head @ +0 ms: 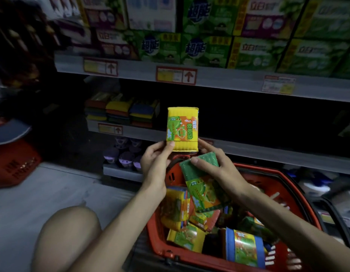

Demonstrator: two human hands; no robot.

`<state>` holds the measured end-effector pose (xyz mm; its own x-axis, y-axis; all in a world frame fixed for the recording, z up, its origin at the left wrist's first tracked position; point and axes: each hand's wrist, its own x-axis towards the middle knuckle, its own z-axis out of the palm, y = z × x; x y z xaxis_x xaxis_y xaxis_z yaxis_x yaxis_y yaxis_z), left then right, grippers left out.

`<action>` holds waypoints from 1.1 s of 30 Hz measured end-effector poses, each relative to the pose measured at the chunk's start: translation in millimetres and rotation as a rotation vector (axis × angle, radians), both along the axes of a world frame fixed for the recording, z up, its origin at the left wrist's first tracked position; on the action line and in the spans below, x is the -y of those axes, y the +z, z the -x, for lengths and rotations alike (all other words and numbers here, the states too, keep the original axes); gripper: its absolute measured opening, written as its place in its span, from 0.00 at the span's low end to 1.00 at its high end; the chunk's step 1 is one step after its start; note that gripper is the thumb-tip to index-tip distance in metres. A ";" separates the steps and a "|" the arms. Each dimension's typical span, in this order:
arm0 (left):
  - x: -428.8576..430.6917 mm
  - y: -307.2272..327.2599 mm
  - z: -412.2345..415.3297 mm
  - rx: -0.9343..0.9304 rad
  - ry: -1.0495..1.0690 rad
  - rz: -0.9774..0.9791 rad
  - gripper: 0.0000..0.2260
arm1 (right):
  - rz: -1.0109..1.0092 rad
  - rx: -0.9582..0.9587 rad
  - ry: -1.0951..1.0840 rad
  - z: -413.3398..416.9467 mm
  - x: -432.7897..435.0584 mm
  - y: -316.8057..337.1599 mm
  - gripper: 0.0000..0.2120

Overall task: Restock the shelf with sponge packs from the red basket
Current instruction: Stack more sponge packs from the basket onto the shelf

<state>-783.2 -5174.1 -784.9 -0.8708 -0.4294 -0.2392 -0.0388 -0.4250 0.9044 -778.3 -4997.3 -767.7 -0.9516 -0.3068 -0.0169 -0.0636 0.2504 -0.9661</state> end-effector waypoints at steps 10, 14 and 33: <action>30.3 -0.9 46.3 -0.083 0.061 0.258 0.08 | 0.295 0.082 -0.051 26.5 50.9 -7.4 0.23; 40.6 -0.5 63.5 -0.123 0.065 0.271 0.06 | 0.310 0.073 -0.083 41.1 67.4 -14.7 0.32; 51.0 -7.6 92.5 0.034 -0.019 0.374 0.20 | 0.396 0.184 -0.190 82.3 93.3 -12.9 0.15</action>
<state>-875.7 -5225.1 -792.5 -0.8738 -0.4764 -0.0978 -0.0762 -0.0646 0.9950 -860.6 -5090.6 -780.6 -0.9837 -0.1441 -0.1075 0.1290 -0.1492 -0.9804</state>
